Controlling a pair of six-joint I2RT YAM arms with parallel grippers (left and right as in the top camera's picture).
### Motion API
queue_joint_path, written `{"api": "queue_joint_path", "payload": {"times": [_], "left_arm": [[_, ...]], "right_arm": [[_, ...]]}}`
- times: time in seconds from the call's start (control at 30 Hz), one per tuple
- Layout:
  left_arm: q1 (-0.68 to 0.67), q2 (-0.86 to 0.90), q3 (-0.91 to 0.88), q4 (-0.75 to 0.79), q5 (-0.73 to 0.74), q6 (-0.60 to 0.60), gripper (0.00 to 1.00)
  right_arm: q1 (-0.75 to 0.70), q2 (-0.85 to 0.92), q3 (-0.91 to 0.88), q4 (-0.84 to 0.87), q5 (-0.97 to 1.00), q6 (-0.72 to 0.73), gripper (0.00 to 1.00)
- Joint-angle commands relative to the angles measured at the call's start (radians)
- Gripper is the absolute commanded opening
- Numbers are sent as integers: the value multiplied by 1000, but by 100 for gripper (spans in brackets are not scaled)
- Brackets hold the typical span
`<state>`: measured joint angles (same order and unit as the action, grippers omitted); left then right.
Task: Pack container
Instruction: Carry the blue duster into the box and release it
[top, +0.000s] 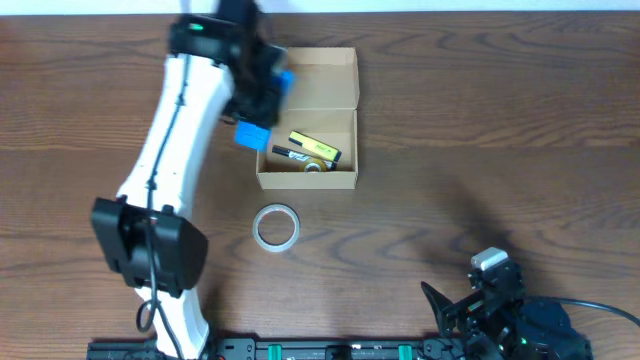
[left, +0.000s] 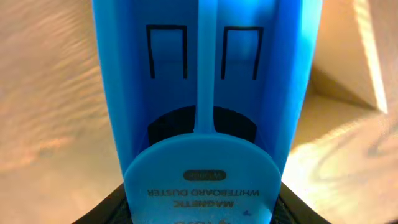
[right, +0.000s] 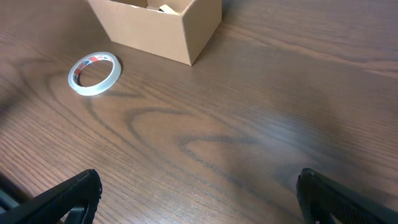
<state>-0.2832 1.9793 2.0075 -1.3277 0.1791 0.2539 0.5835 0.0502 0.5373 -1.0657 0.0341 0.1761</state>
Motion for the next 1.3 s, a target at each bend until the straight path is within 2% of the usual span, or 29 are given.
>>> {"api": "queue_joint_path", "payload": {"times": [0.0, 0.2, 0.33, 0.53, 1.07, 1.13, 1.27], "left_arm": [[-59, -5, 15, -2, -7, 186, 45], [-89, -5, 15, 18, 27, 250, 53], [-89, -4, 13, 31, 88, 282, 54], [-91, 21, 3, 53, 140, 308, 55], [-92, 219, 2, 11, 140, 308, 53], [-91, 222, 2, 8, 138, 308, 57], [-91, 222, 2, 8, 132, 308, 73]], "right_arm": [[-8, -6, 2, -2, 6, 10, 99], [-8, -6, 2, -2, 6, 10, 99], [-8, -6, 2, -2, 7, 10, 99], [-8, -6, 2, -2, 7, 10, 99], [-8, -6, 2, -2, 7, 10, 99], [-8, -6, 2, -2, 7, 10, 99], [-8, -6, 2, -2, 7, 10, 99]]}}
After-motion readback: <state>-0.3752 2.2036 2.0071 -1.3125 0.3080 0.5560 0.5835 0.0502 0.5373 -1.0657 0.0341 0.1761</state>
